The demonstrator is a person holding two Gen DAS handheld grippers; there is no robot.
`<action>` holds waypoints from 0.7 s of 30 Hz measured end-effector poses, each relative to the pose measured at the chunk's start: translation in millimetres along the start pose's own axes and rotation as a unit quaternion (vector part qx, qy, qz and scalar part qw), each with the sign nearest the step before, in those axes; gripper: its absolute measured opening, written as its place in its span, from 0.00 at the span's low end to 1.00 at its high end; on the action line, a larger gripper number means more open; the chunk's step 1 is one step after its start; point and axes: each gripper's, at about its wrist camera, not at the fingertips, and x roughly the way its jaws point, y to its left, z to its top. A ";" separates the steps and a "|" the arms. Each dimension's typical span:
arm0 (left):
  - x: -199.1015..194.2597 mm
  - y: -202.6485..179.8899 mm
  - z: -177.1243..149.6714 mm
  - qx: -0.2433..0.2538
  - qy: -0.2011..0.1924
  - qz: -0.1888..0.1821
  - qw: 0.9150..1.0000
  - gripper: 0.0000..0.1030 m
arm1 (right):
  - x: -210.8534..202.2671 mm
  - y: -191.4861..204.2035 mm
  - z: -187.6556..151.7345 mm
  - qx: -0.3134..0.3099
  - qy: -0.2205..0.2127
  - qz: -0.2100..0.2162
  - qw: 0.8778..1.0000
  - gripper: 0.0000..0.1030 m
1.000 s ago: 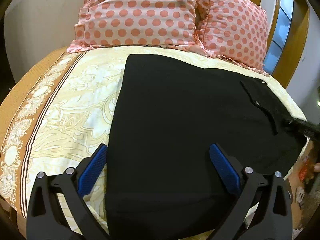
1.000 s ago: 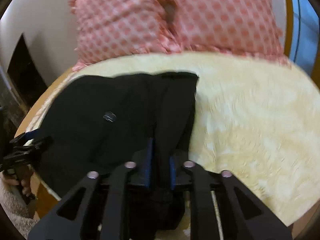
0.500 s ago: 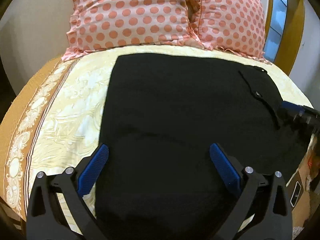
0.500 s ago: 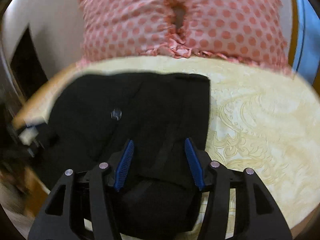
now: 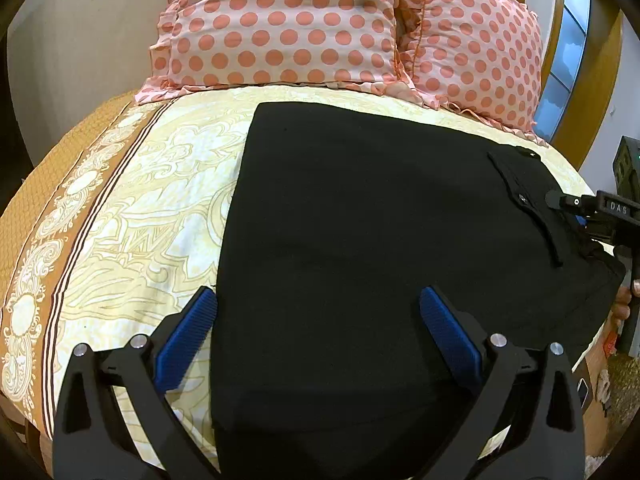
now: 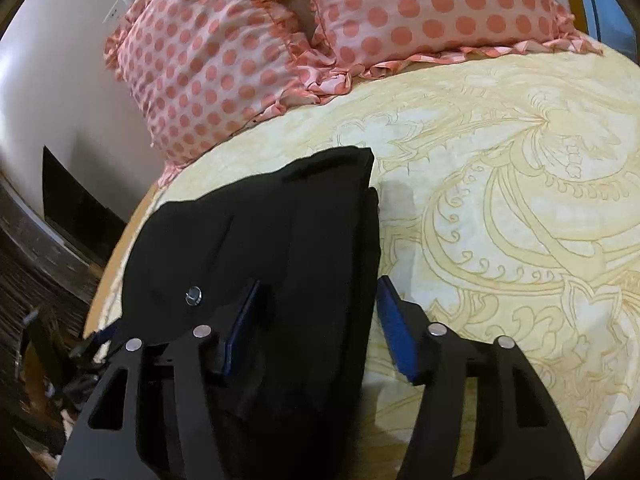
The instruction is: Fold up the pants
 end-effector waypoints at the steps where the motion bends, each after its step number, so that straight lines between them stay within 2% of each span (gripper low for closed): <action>1: -0.1 -0.1 -0.4 0.000 0.000 0.000 1.000 0.98 | -1.8 0.0 -0.9 -0.006 -0.001 -0.001 1.000 0.55; 2: 0.6 -0.1 0.2 0.001 -0.001 -0.001 1.000 0.98 | -2.2 -1.1 -1.8 -0.008 -0.001 0.000 1.000 0.54; 5: -0.4 2.0 1.1 -0.007 0.002 -0.008 1.000 0.98 | -5.5 0.5 -4.0 -0.025 -0.014 -0.001 1.000 0.38; 6: -2.4 5.6 3.7 -0.016 0.003 -0.016 1.000 0.98 | -6.9 5.2 -4.0 -0.041 -0.021 -0.005 0.999 0.31; 7: -4.9 9.5 7.4 -0.024 0.002 -0.023 0.999 0.98 | -9.7 10.3 -5.3 -0.057 -0.026 -0.007 0.998 0.16; 8: -7.1 13.2 10.9 -0.030 0.000 -0.030 0.999 0.98 | -13.6 15.7 -5.9 -0.069 -0.032 0.008 0.997 0.16; 10: -11.4 23.0 21.7 -0.042 -0.005 -0.037 0.998 0.98 | -16.6 26.0 -6.1 -0.098 -0.040 -0.010 0.994 0.16; 12: -9.8 33.1 35.4 -0.052 0.001 -0.048 0.997 0.98 | -10.4 23.8 -3.1 -0.093 -0.026 -0.019 0.995 0.17; 15: 5.9 43.1 51.7 -0.059 0.035 -0.059 0.996 0.98 | -3.1 10.6 2.8 -0.058 -0.008 -0.012 0.998 0.33; 16: 14.7 44.9 56.3 -0.059 0.056 -0.064 0.995 0.98 | -1.5 7.2 3.8 -0.052 -0.006 -0.009 0.999 0.42; 18: 25.6 45.7 59.0 -0.060 0.080 -0.074 0.992 0.98 | 3.3 4.2 5.4 -0.049 -0.001 -0.012 0.999 0.47; 20: 34.3 43.5 62.8 -0.052 0.093 -0.072 0.992 0.98 | 6.7 5.2 5.5 -0.057 -0.001 -0.004 0.998 0.44; 21: 35.2 42.1 64.1 -0.046 0.093 -0.068 0.992 0.98 | 6.8 7.1 5.0 -0.064 -0.001 0.005 0.998 0.30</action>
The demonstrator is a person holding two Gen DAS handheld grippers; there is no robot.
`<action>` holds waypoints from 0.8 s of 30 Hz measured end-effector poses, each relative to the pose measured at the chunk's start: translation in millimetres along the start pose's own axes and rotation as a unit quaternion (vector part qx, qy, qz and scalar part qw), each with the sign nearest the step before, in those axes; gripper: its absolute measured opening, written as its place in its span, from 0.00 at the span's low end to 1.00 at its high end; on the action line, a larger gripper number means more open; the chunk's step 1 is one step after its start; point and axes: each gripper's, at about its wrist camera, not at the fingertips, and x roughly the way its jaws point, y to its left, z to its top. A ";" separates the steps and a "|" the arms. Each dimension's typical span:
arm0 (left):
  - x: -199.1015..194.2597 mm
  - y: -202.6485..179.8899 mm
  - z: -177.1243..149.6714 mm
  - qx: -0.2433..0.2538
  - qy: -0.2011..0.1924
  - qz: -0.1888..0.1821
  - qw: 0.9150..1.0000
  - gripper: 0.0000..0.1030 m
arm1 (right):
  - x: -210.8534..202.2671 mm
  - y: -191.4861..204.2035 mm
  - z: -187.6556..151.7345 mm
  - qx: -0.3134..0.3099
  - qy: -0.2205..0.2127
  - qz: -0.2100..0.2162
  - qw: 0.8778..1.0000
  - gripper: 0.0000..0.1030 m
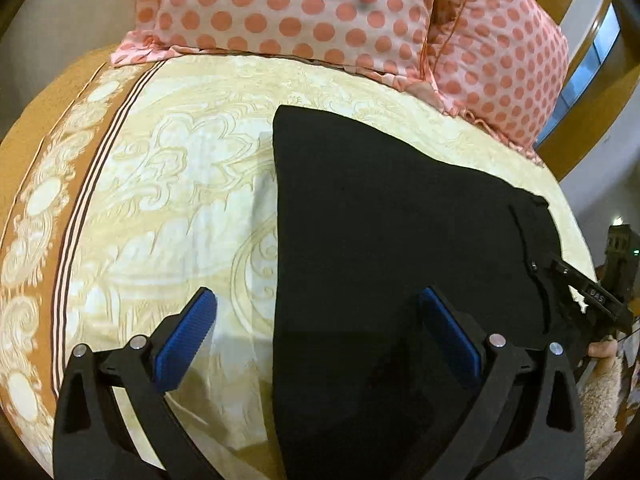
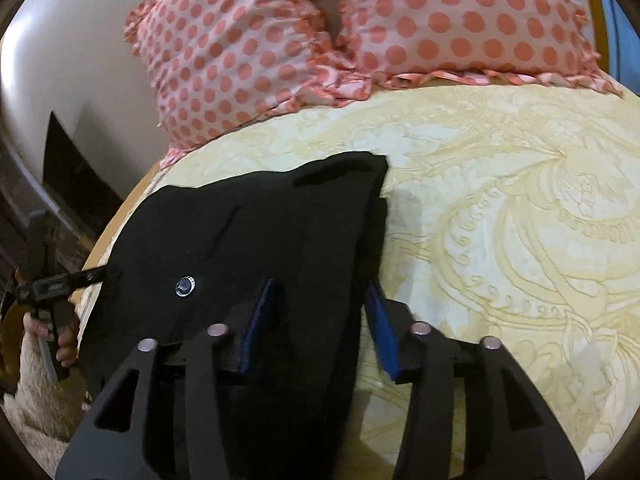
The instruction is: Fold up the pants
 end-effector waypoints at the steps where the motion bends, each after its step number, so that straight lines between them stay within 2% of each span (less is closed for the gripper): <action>1: 1.3 -1.3 1.7 0.004 0.002 0.001 1.000 0.98 | -2.3 5.7 -0.6 -0.016 -0.007 0.004 1.000 0.24; 3: 3.8 -3.9 5.7 0.008 0.006 -0.003 1.000 0.98 | -7.7 17.9 -1.8 -0.051 -0.017 -0.004 0.999 0.17; 7: 11.1 -8.3 12.9 0.015 0.015 -0.008 1.000 0.98 | -12.5 20.0 0.0 -0.061 -0.020 0.004 0.998 0.16; 9: 13.2 -12.4 16.8 0.022 0.017 -0.008 1.000 0.89 | -10.2 16.1 0.0 -0.053 -0.017 0.008 0.998 0.16; 10: 13.0 -15.5 18.4 0.027 0.017 -0.016 0.999 0.72 | -9.8 15.2 -0.1 -0.051 -0.018 0.010 0.999 0.16; 11: 12.8 -16.8 19.9 0.028 0.016 -0.018 0.999 0.62 | -10.1 14.5 0.0 -0.048 -0.019 0.011 0.999 0.16; 13: 12.7 -17.3 23.0 0.023 0.015 -0.019 0.999 0.49 | -10.9 14.1 0.5 -0.046 -0.020 0.013 0.999 0.16; 14: 12.0 -15.4 24.4 0.017 0.014 -0.016 1.000 0.37 | -11.4 13.8 1.0 -0.044 -0.020 0.014 0.999 0.16; 15: 10.6 -12.6 25.7 0.012 0.013 -0.014 1.000 0.31 | -12.2 13.0 1.7 -0.040 -0.022 0.017 0.999 0.15; 17: 4.8 -6.5 27.9 0.000 0.006 -0.025 1.000 0.13 | -14.0 11.1 4.6 -0.031 -0.025 0.026 0.999 0.14; 19: 0.0 -6.5 30.4 -0.002 0.002 -0.033 0.999 0.09 | -15.6 10.8 9.2 -0.026 -0.027 0.034 0.999 0.14; 22: 0.7 -17.4 33.6 0.025 -0.001 -0.005 1.000 0.08 | -15.8 12.6 17.8 -0.027 -0.026 0.035 0.999 0.13; 24: -0.4 -18.6 37.6 0.025 -0.004 -0.002 1.000 0.07 | -16.5 11.6 25.0 -0.021 -0.024 0.043 0.999 0.12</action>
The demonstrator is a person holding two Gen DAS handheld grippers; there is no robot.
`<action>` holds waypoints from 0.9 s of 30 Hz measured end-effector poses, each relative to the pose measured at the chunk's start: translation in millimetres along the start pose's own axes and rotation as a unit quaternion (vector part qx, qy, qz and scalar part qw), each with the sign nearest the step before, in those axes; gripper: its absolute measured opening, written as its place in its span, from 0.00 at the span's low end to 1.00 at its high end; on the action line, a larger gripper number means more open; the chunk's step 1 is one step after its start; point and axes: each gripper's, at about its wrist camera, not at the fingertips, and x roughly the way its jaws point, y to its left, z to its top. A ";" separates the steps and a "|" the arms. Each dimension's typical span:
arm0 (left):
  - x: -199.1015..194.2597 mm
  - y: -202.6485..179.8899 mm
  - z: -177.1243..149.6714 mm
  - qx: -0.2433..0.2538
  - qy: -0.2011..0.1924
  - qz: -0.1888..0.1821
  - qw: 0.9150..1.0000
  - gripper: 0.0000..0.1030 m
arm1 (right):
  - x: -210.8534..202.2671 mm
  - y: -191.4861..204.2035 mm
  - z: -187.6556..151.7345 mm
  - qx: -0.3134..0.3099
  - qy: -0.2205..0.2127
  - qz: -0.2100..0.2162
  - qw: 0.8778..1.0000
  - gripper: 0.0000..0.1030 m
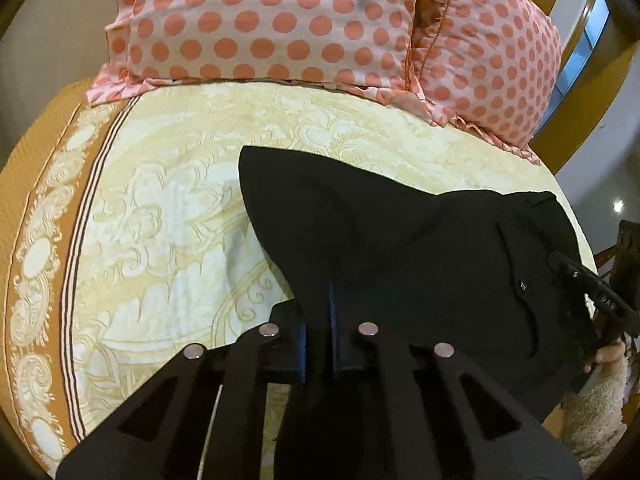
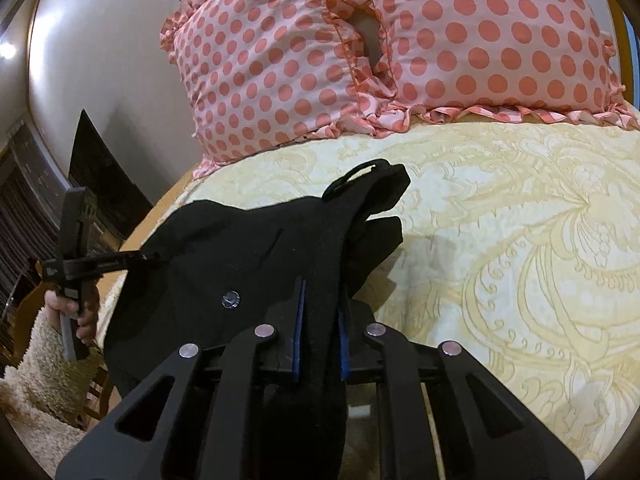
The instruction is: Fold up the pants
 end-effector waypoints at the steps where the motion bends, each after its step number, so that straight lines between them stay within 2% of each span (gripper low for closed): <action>1: -2.8 0.1 5.4 -0.004 -0.005 -0.005 1.000 0.07 | -0.4 -0.4 3.3 0.000 0.000 0.002 1.000 0.12; 4: -8.5 -3.5 22.9 0.003 -0.019 -0.005 1.000 0.06 | 1.8 3.5 23.7 -0.015 0.000 -0.004 1.000 0.11; 8: -6.2 -22.8 57.6 0.040 -0.062 0.030 0.997 0.05 | 15.7 5.0 59.4 -0.047 -0.013 -0.028 0.998 0.11; 14: 29.1 -22.4 112.9 0.029 -0.099 0.053 0.993 0.06 | 52.3 -35.8 118.8 -0.032 -0.048 -0.065 0.996 0.11; 16: 51.2 -16.2 124.1 0.027 -0.086 0.065 0.994 0.07 | 69.1 -50.2 126.8 -0.018 -0.038 -0.078 0.996 0.11; 18: 78.8 -7.1 126.0 0.016 -0.050 0.076 0.996 0.11 | 94.8 -65.5 124.1 -0.001 0.001 -0.099 0.995 0.11; 20: 102.7 4.0 119.3 0.005 -0.021 0.090 0.996 0.26 | 110.3 -71.8 114.6 -0.003 0.025 -0.128 0.991 0.13; 21: 107.8 7.1 116.3 0.001 -0.021 0.091 0.996 0.29 | 110.1 -71.6 112.1 -0.005 0.019 -0.132 0.991 0.15; 23: 106.8 12.2 114.6 -0.014 -0.032 0.106 0.994 0.52 | 108.7 -70.7 112.0 -0.002 0.020 -0.149 0.989 0.23; 24: 103.7 15.6 116.2 -0.026 -0.030 0.117 0.992 0.57 | 107.5 -70.3 112.5 -0.001 0.022 -0.159 0.987 0.31; 25: 99.8 17.6 116.3 -0.032 -0.032 0.117 0.992 0.59 | 104.9 -69.4 113.1 -0.002 0.024 -0.174 0.984 0.43; 27: 79.7 20.8 113.9 -0.047 -0.047 0.119 0.991 0.60 | 84.6 -60.9 111.5 -0.018 -0.008 -0.228 0.974 0.51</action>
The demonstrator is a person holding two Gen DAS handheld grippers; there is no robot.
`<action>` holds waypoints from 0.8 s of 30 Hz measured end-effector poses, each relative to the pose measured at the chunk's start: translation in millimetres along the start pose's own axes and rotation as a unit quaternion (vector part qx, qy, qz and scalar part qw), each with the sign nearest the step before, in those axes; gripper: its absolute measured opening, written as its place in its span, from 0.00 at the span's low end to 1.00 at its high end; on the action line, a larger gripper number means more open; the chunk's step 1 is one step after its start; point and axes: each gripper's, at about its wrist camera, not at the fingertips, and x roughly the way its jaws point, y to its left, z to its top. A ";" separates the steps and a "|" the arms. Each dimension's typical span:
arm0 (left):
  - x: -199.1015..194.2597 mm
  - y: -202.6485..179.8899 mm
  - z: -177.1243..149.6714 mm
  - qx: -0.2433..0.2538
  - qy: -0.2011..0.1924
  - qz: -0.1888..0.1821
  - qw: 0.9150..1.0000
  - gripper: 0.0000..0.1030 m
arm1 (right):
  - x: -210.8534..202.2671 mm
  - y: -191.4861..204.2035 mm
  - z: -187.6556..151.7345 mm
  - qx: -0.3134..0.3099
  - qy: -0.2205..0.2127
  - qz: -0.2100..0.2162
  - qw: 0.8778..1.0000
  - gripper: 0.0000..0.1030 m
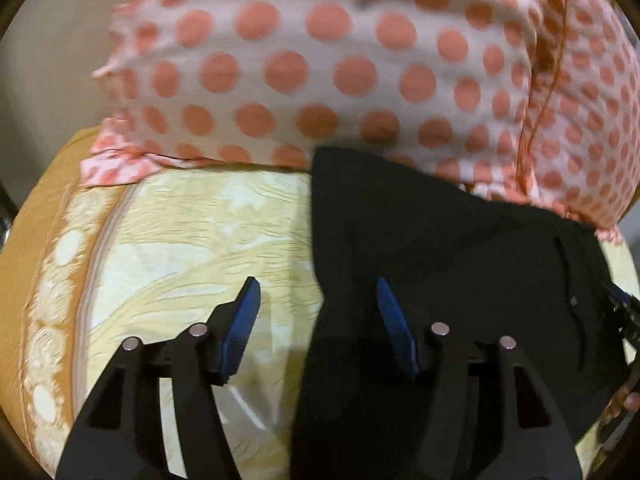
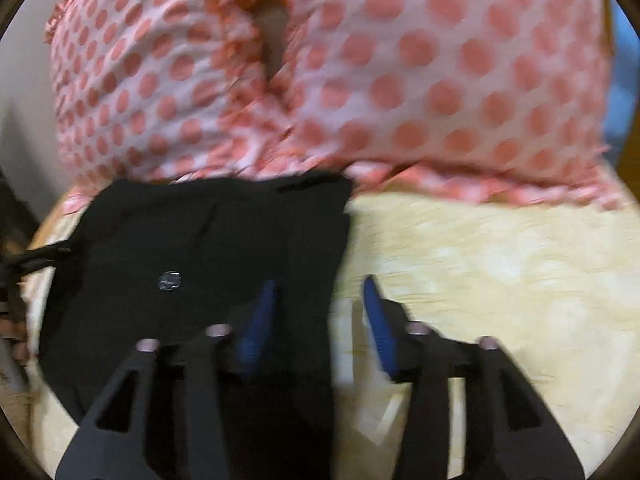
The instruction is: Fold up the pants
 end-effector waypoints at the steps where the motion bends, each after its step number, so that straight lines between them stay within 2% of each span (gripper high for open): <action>1: -11.9 1.0 -2.2 -0.003 -0.012 -0.002 1.000 0.62 | -11.4 1.1 -1.4 -0.006 -0.021 -0.016 1.000 0.51; 3: -40.6 -3.7 -12.4 0.001 -0.041 -0.029 0.999 0.76 | -39.6 9.5 -7.2 -0.026 -0.058 -0.006 0.998 0.52; 4: -51.6 -9.2 -19.2 0.006 -0.051 -0.042 0.998 0.83 | -48.3 15.6 -10.8 -0.036 -0.063 0.013 0.997 0.58; 6: -65.1 -34.1 -32.7 0.032 -0.050 -0.082 0.995 0.84 | -56.8 34.5 -21.0 -0.068 -0.051 0.041 0.995 0.61; 9: -60.1 -68.3 -55.6 0.080 -0.007 -0.116 0.990 0.85 | -44.2 59.3 -36.9 -0.115 -0.007 0.043 0.992 0.61; 11: -40.2 -84.5 -65.5 0.105 0.038 -0.103 0.988 0.85 | -20.3 67.5 -45.6 -0.131 0.046 0.022 0.990 0.62; 12: -30.5 -87.4 -69.2 0.110 0.054 -0.091 0.988 0.85 | -16.2 68.2 -51.8 -0.130 0.050 0.018 0.990 0.66; 13: -25.3 -89.8 -72.8 0.117 0.052 -0.081 0.988 0.90 | -16.4 66.3 -53.3 -0.124 0.041 0.015 0.991 0.72; 14: -25.1 -92.5 -75.1 0.127 0.040 -0.076 0.988 0.93 | -15.1 63.9 -53.5 -0.117 0.042 0.012 0.992 0.73; 18: -35.6 -86.4 -75.1 0.108 0.040 -0.071 0.991 0.93 | -20.7 57.4 -50.9 -0.084 0.048 0.020 0.995 0.73; 20: -54.6 -78.9 -81.1 0.100 0.021 -0.062 0.993 0.94 | -42.4 56.6 -56.4 -0.063 0.030 0.023 0.997 0.81; 21: -61.6 -76.5 -85.0 0.101 0.011 -0.053 0.993 0.95 | -52.9 56.5 -60.9 -0.054 0.020 0.027 0.998 0.92; 24: -86.9 -62.5 -106.5 0.101 -0.014 -0.022 0.995 0.98 | -76.5 61.0 -76.5 -0.035 0.001 0.041 0.999 0.93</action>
